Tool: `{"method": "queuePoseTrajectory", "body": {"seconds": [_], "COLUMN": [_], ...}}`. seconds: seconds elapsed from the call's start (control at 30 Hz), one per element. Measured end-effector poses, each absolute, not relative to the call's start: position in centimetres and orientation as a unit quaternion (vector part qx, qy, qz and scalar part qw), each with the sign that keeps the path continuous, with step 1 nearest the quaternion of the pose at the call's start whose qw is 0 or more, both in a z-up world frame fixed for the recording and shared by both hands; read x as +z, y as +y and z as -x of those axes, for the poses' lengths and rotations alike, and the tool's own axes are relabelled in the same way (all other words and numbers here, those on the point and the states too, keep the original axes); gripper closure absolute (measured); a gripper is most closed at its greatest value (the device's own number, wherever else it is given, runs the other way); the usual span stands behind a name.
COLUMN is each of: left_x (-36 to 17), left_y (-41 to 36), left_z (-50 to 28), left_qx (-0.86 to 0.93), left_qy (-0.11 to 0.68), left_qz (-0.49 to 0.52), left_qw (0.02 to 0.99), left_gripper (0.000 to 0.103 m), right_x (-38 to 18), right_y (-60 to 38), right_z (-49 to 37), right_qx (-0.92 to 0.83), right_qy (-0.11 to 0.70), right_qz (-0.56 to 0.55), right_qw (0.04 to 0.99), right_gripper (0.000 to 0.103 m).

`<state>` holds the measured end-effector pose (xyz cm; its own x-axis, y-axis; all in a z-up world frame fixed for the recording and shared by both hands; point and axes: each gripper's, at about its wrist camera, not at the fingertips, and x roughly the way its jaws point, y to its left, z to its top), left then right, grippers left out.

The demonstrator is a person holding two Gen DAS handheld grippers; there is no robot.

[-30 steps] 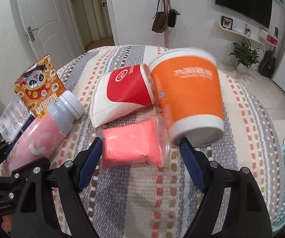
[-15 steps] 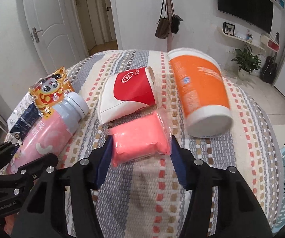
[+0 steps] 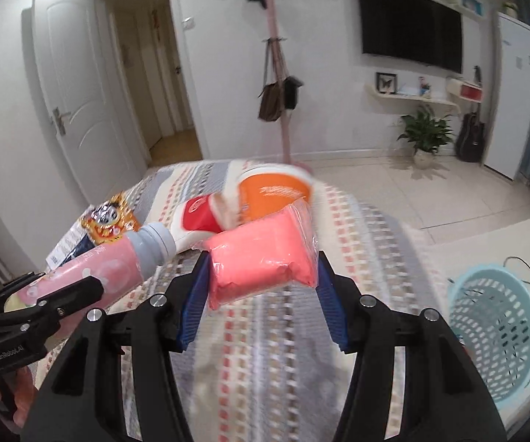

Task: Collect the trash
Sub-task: 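Carry the yogurt bottle and soap bar in both tools over the basket, then open both tools to drop the bottle and soap into the basket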

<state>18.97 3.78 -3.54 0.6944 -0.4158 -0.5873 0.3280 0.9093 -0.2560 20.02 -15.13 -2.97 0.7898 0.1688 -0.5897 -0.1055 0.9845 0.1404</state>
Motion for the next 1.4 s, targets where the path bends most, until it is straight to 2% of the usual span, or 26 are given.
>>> {"method": "queuePoseTrajectory", "body": {"seconds": [0.47,0.93,1.2,1.4], "left_x": [-0.3,-5.1,-8.4,-9.8], "left_y": [-9.2,-23.4,-27.7,-30.6], "left_z": [-18.0,-20.9,-21.9,-22.8], "left_qx": [-0.312,-0.371,-0.380,-0.399], "left_qy": [0.299,0.346,0.375,0.397], "left_qz": [0.008,-0.049,-0.074,-0.058], "left_qw": [0.902,0.860,0.842,0.824], "left_gripper": [0.056,0.056,0.056,0.054], "right_x": [-1.5,-7.5,-12.5,-13.4], "right_y": [-27.1,-39.8,-43.9,-44.6], "right_z": [-14.9,-13.1,-12.9,-13.1], "right_qx": [-0.043,-0.170,-0.220,-0.244], "right_qy": [0.285,0.342,0.393,0.408], "right_qz": [-0.089,-0.176,-0.208,-0.196], "right_qw": [0.954,0.907,0.868,0.858], "right_gripper": [0.051,0.051,0.050,0.047]}}
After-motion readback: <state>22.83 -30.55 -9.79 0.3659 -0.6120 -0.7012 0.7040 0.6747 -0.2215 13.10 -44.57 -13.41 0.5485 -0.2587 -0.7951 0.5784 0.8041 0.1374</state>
